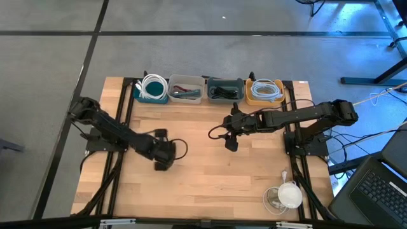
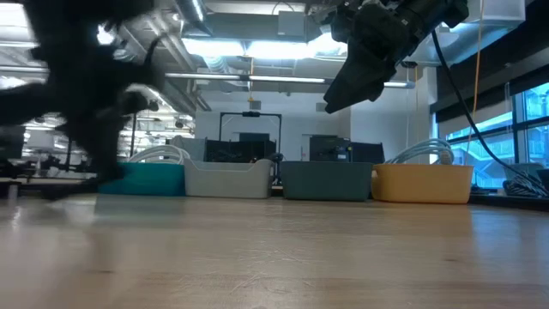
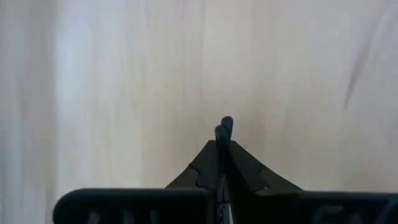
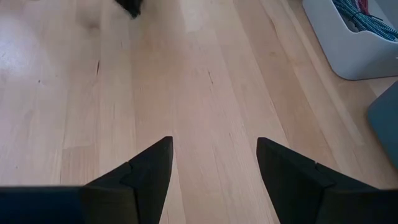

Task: Pick & Place USB Port
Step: Put the black USB cable into the dark blue bin

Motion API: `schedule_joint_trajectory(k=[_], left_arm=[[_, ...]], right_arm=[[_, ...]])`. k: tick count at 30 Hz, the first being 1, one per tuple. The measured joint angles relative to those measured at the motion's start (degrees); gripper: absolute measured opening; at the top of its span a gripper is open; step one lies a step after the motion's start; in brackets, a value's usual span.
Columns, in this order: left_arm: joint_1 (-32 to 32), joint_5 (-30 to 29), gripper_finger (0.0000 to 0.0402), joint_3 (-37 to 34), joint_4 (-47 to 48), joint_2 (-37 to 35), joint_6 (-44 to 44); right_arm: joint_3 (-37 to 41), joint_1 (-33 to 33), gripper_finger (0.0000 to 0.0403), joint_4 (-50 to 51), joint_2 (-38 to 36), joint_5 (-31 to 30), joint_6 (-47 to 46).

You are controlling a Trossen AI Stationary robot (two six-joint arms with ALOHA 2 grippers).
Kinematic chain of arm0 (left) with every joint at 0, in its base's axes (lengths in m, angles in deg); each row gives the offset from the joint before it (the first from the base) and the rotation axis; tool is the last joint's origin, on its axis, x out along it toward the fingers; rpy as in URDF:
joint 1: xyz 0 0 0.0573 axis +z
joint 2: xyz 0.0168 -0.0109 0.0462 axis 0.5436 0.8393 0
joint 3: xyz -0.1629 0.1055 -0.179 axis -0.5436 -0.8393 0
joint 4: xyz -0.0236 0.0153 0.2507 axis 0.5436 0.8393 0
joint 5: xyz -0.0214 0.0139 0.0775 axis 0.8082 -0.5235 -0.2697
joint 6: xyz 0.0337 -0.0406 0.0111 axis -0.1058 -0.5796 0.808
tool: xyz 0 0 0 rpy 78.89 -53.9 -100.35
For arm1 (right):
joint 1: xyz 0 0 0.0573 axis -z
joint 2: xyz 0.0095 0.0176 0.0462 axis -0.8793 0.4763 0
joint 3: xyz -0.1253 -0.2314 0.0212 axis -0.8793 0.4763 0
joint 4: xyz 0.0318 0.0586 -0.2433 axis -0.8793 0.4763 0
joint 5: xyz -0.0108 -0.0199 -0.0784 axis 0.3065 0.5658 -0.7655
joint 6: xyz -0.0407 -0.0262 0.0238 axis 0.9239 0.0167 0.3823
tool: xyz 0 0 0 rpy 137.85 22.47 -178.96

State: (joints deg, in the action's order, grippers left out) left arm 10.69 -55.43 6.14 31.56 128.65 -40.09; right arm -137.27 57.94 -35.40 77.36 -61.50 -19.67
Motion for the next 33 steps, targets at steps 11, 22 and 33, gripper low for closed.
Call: schedule_joint_trajectory(k=[11,22,33], left_arm=[[9.69,0.10,0.0003,-10.51,-57.08,-17.61,29.67],[25.87,25.00,0.0003,-13.27,-78.48,-14.71,29.69],[30.24,33.65,0.0003,-10.16,-86.68,-4.22,27.95]], right_arm=[[0.00,-0.01,0.0234,0.09,0.00,1.87,1.29],[0.00,-0.02,0.0234,-6.28,0.00,2.08,4.04],[0.00,0.00,0.0234,-18.04,0.00,1.49,9.46]])
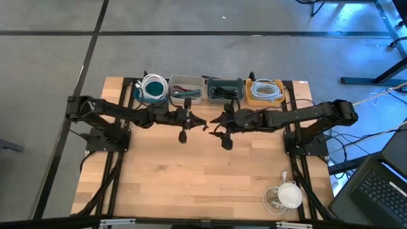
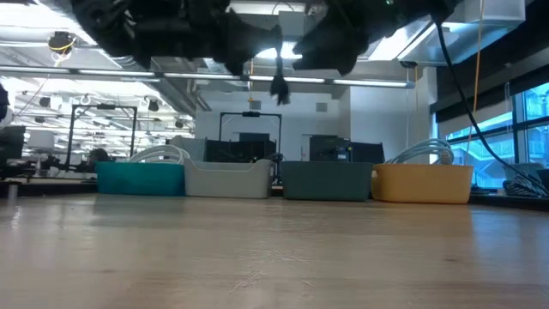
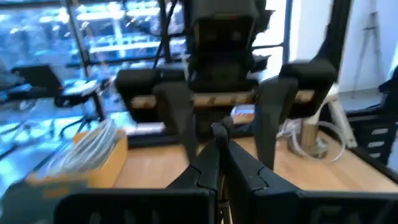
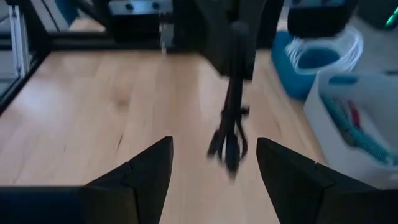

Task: Pick & Place USB Port
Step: Put the black USB cable into the dark blue bin

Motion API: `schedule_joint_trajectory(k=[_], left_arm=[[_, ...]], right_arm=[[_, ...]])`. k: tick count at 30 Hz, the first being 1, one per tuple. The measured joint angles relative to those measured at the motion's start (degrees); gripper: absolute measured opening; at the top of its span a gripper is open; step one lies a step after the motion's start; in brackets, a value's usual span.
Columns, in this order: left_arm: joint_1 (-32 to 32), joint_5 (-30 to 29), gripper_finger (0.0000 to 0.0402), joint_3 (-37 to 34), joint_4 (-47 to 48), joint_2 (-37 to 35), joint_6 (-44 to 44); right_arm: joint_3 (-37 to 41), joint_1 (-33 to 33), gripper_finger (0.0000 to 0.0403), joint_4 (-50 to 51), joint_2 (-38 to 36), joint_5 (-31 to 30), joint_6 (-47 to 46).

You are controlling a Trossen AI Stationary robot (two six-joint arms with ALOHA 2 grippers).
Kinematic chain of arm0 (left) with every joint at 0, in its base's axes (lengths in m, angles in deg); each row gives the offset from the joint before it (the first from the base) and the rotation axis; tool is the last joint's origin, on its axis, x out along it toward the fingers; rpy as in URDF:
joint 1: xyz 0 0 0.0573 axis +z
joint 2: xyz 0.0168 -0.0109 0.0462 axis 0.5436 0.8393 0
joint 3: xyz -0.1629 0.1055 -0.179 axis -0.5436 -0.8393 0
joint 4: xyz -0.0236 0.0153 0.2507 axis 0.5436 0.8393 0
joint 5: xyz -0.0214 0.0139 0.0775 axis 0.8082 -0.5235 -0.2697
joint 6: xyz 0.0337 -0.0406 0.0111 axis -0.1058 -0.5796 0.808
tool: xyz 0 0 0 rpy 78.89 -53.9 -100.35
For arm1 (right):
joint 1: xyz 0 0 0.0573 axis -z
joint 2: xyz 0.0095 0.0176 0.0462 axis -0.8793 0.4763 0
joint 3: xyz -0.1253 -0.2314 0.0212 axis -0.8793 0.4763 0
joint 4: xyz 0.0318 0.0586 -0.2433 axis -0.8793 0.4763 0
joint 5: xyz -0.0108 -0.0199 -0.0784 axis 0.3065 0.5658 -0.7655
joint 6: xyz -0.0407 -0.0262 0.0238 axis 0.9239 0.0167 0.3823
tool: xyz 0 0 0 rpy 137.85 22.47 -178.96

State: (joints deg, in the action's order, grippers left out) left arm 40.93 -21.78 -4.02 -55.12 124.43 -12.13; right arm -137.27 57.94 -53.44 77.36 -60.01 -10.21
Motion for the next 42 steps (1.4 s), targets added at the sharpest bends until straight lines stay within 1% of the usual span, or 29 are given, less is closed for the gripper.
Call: schedule_joint_trajectory(k=[5,8,11,13,14,15,17,18,22,25,27,28,30,31,33,35,37,40,42], left_arm=[[0.03,3.88,0.0003,5.08,-0.16,3.33,1.31],[0.04,4.62,0.0003,7.63,0.40,4.63,1.84],[0.06,5.37,0.0003,8.85,2.13,5.45,2.68],[0.06,5.82,0.0003,9.11,2.19,5.61,2.75],[0.06,5.98,0.0003,9.11,2.01,5.59,2.80],[0.06,5.88,0.0003,9.11,2.03,5.58,2.85],[0.14,5.95,0.0003,9.11,2.21,5.58,2.83],[0.14,5.89,0.0003,9.11,2.27,5.58,2.84],[0.14,5.78,0.0009,9.12,2.82,5.56,2.34],[0.17,4.64,0.0031,9.33,4.87,5.48,0.58],[0.16,3.69,0.0054,9.41,10.11,4.50,1.13],[0.04,3.46,0.0068,9.35,13.93,4.00,1.31],[-0.34,0.89,0.0098,9.00,22.02,3.52,1.29],[-0.36,-1.32,0.0114,8.91,25.56,2.96,1.29],[-0.49,-8.06,0.0146,9.06,30.46,1.35,1.26],[-0.71,-14.34,0.0176,9.09,34.16,0.57,1.41],[-1.34,-18.97,0.0201,9.02,34.58,0.50,2.26],[-1.90,-22.64,0.0228,9.04,31.27,-0.22,3.48],[-2.33,-22.87,0.0238,9.13,28.97,-0.21,4.87]], right_arm=[[0.00,0.00,0.0234,-3.52,0.00,-1.44,1.15],[0.00,0.00,0.0234,-4.69,0.00,-1.47,1.51],[0.00,0.00,0.0218,-4.88,0.00,-1.80,1.06],[0.00,0.00,0.0186,-4.83,0.00,-3.16,0.97],[0.00,0.00,0.0161,-4.72,0.00,-3.73,0.64],[0.00,-0.01,0.0130,-4.56,0.00,-4.12,-0.23],[0.00,-0.04,0.0055,-4.47,0.00,-4.30,-0.87],[0.00,-0.05,0.0038,-4.48,0.00,-4.25,-0.66],[0.00,-0.10,0.0037,-4.19,0.00,-6.36,-1.01],[0.00,-0.13,0.0037,-1.54,-1.03,-9.55,-0.90],[0.03,-0.15,0.0037,2.02,-2.73,-14.45,-0.88],[0.03,-0.12,0.0037,3.53,-3.84,-18.60,-1.25],[-0.89,0.17,0.0037,7.46,-6.15,-25.70,-2.30],[-1.68,0.48,0.0037,10.37,-6.85,-28.35,-2.43],[-3.71,1.50,0.0037,15.93,-7.73,-30.13,-2.14],[-7.14,3.96,0.0037,20.70,-7.89,-29.56,-1.27],[-10.80,7.89,0.0037,25.87,-7.25,-29.00,1.19],[-15.84,14.98,0.0037,33.07,-4.45,-25.66,4.95],[-19.17,19.58,0.0037,35.31,-2.55,-21.72,7.11]])
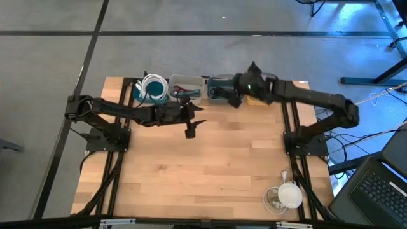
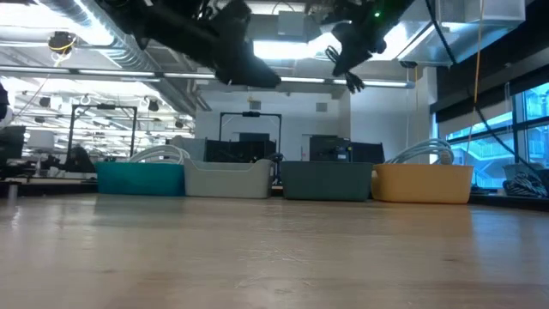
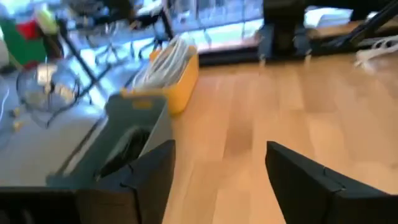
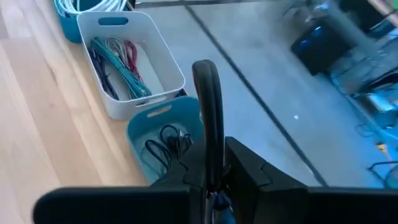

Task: Pick & Place USB Port
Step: Put the black USB cable into the dark blue bin

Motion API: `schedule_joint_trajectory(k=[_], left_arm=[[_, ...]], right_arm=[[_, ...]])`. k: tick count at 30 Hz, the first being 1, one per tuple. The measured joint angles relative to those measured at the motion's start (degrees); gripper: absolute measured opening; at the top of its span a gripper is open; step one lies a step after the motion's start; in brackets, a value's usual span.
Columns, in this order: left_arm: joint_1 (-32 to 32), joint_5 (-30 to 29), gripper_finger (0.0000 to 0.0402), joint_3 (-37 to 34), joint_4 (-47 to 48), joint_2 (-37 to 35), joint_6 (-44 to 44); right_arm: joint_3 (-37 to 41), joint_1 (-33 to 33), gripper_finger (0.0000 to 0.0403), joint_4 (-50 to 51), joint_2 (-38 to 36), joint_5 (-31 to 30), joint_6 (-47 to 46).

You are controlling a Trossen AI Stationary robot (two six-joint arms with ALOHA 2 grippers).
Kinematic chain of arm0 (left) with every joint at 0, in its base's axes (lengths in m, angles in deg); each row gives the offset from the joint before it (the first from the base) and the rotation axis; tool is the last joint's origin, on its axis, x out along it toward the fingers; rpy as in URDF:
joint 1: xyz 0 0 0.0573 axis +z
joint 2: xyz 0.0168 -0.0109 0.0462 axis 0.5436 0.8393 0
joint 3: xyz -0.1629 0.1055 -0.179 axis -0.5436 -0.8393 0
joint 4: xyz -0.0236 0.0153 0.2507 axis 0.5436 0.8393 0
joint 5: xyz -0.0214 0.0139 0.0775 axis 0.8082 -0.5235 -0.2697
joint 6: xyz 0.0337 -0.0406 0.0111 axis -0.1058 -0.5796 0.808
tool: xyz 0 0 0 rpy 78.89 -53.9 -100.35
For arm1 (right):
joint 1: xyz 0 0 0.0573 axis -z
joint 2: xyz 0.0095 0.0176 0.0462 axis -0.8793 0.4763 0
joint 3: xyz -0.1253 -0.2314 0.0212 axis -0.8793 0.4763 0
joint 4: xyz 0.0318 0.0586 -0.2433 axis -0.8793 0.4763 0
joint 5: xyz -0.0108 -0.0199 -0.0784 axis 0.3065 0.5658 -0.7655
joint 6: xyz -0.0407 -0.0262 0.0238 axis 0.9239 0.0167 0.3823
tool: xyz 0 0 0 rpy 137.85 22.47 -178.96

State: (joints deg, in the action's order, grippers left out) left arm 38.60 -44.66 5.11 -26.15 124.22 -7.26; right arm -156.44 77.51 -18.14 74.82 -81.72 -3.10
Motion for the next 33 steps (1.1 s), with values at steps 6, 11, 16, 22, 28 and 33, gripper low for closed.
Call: schedule_joint_trajectory(k=[6,11,16,22,28,33], left_arm=[[-1.33,0.03,0.0241,-0.02,-7.55,0.07,5.46],[-2.43,0.04,0.0240,-0.02,-7.11,-1.10,11.25],[-3.55,0.02,0.0241,-0.02,-5.78,-2.10,11.42],[-4.30,-0.18,0.0238,-0.02,-5.83,-2.10,11.42],[-4.52,-0.20,0.0237,-0.02,-5.90,-2.10,11.41],[-4.50,-0.20,0.0239,-0.02,-5.90,-2.10,11.41]], right_arm=[[-6.66,11.54,0.0037,4.71,7.87,13.53,5.05],[-11.09,14.32,0.0037,11.21,16.90,14.91,9.58],[-13.09,14.56,0.0037,13.56,24.21,14.94,11.67],[-13.02,14.96,0.0037,11.00,29.96,15.88,13.52],[-13.02,16.13,0.0037,7.18,34.20,17.67,14.99],[-13.02,17.60,0.0037,7.04,36.71,19.68,15.00]])
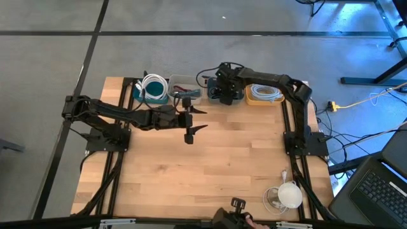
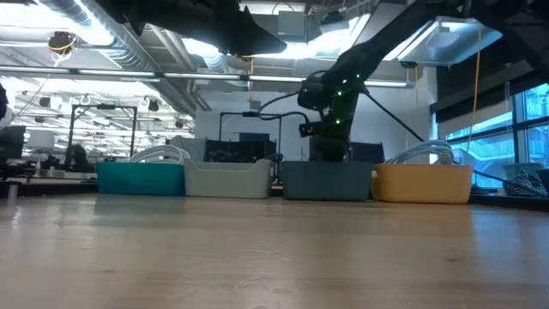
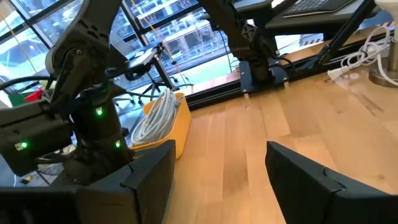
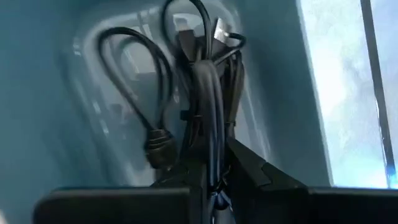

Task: Pick & Place USB Port
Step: Put the black USB cable into the dark blue bin, then return to Home Position

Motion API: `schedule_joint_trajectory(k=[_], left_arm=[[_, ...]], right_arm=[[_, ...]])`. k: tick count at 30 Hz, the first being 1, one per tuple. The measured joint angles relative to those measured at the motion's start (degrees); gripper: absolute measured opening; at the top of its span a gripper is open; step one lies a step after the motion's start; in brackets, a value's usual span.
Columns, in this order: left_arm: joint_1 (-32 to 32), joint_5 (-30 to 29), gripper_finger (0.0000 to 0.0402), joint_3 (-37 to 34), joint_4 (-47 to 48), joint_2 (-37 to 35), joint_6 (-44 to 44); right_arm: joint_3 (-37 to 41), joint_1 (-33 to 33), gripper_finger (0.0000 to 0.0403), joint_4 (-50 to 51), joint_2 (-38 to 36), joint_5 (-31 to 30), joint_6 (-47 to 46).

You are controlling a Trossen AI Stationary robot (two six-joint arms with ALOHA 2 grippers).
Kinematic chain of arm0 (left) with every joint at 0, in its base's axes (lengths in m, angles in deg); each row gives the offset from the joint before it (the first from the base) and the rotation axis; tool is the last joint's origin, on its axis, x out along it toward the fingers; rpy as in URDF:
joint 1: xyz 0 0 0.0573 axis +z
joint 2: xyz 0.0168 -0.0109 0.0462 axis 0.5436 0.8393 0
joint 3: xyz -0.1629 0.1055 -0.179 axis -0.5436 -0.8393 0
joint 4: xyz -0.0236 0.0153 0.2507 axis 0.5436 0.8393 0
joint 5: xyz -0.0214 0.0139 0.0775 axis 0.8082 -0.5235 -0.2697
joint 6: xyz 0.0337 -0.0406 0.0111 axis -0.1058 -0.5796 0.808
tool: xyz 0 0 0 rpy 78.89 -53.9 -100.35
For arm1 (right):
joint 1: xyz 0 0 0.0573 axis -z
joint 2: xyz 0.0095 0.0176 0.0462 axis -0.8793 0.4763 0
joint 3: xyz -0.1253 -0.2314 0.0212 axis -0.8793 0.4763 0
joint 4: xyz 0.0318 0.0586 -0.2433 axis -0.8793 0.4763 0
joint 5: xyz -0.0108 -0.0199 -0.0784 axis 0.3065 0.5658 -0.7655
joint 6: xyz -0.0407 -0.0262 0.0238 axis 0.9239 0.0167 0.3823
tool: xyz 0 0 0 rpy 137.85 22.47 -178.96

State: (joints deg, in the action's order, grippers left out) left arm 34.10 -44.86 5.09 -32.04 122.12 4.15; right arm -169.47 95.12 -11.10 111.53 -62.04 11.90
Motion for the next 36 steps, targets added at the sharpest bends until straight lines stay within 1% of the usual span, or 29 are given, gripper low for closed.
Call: schedule_joint_trajectory(k=[9,11,17,20,23,25,28,31,34,36], left_arm=[[0.00,-0.02,0.0236,0.00,0.03,0.00,-0.02],[0.00,-0.01,0.0237,0.00,0.16,0.00,0.00],[0.00,-0.02,0.0233,0.00,0.17,0.00,-0.02],[0.00,-0.02,0.0234,0.00,0.17,0.00,-0.02],[0.00,-0.02,0.0236,0.00,0.17,0.00,-0.02],[0.00,-0.02,0.0236,0.00,0.18,0.00,-0.02],[0.00,-0.02,0.0235,0.00,0.20,0.00,-0.02],[0.00,-0.02,0.0233,0.00,0.25,0.00,-0.02],[0.00,-0.02,0.0234,0.00,0.31,0.00,-0.02],[0.00,-0.02,0.0235,0.00,0.31,0.00,-0.02]], right_arm=[[0.00,1.27,0.0042,-2.07,1.14,1.19,-1.34],[0.00,1.27,0.0074,-1.99,1.11,1.20,-1.38],[-1.00,0.90,0.0204,-0.57,1.05,1.18,-3.17],[-3.41,0.87,0.0250,1.83,1.05,1.16,-4.83],[-7.90,0.78,0.0279,7.22,0.55,1.58,-6.45],[-10.85,0.31,0.0289,10.10,-0.57,3.28,-8.12],[-13.67,-1.53,0.0292,11.70,-3.33,5.65,-10.53],[-14.50,-4.35,0.0289,10.91,-6.33,6.21,-12.41],[-14.47,-7.51,0.0285,10.07,-8.04,6.21,-16.53],[-14.45,-10.03,0.0283,11.98,-8.29,6.16,-17.28]])
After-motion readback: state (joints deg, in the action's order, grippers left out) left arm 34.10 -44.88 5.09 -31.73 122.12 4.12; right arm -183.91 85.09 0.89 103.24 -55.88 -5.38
